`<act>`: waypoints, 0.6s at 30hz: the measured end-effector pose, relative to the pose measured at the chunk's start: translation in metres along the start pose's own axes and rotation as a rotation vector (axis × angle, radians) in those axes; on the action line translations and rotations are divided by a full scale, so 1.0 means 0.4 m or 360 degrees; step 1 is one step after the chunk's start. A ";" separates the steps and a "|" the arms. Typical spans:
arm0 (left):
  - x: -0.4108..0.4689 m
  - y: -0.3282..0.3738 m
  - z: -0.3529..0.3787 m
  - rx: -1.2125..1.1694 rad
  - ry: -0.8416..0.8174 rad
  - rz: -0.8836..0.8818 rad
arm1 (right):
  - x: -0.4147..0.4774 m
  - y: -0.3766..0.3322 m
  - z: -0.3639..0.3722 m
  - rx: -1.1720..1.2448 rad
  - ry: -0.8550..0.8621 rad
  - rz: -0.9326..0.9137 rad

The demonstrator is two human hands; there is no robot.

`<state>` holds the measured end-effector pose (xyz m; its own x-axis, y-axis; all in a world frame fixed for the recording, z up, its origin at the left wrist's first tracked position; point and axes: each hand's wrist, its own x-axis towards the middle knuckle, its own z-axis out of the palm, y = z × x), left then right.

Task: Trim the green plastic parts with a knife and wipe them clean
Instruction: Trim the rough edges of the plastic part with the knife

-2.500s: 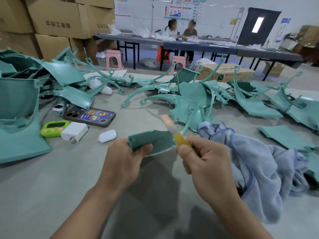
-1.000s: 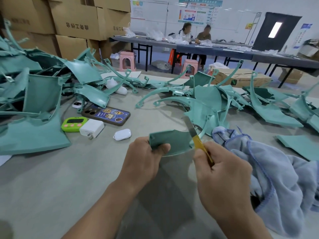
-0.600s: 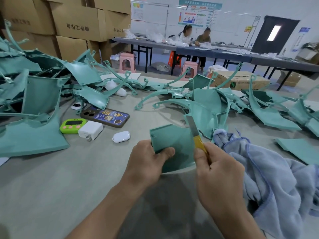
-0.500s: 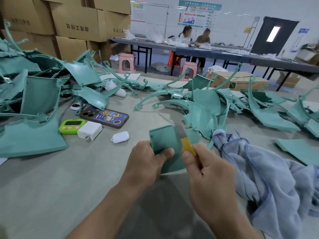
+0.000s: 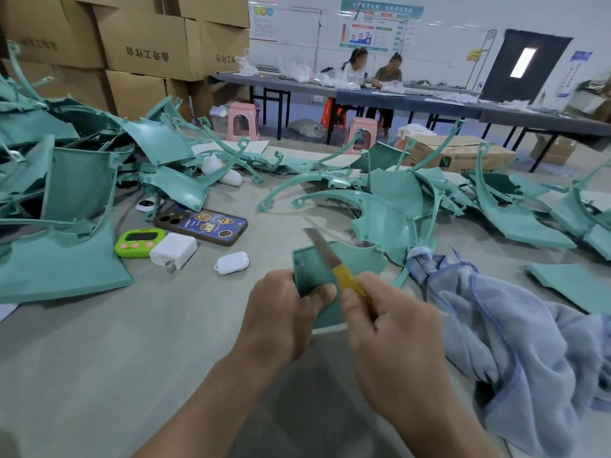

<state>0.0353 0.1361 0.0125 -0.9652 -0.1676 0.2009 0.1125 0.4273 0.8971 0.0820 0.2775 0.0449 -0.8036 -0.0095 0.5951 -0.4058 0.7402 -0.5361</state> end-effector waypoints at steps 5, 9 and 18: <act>-0.007 0.004 -0.004 0.0104 0.0000 0.0101 | -0.004 -0.010 -0.044 0.0130 0.0136 -0.0035; -0.018 0.009 -0.006 0.0149 -0.0058 0.0228 | -0.018 -0.037 -0.037 0.0028 -0.0099 -0.0130; -0.023 0.004 -0.004 0.0220 -0.0023 0.0349 | -0.023 -0.051 -0.046 0.0144 -0.0097 -0.0113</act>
<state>0.0448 0.1370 0.0127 -0.9247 -0.0451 0.3780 0.2871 0.5695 0.7703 0.1057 0.2750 0.0614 -0.7952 -0.1029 0.5976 -0.4982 0.6726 -0.5471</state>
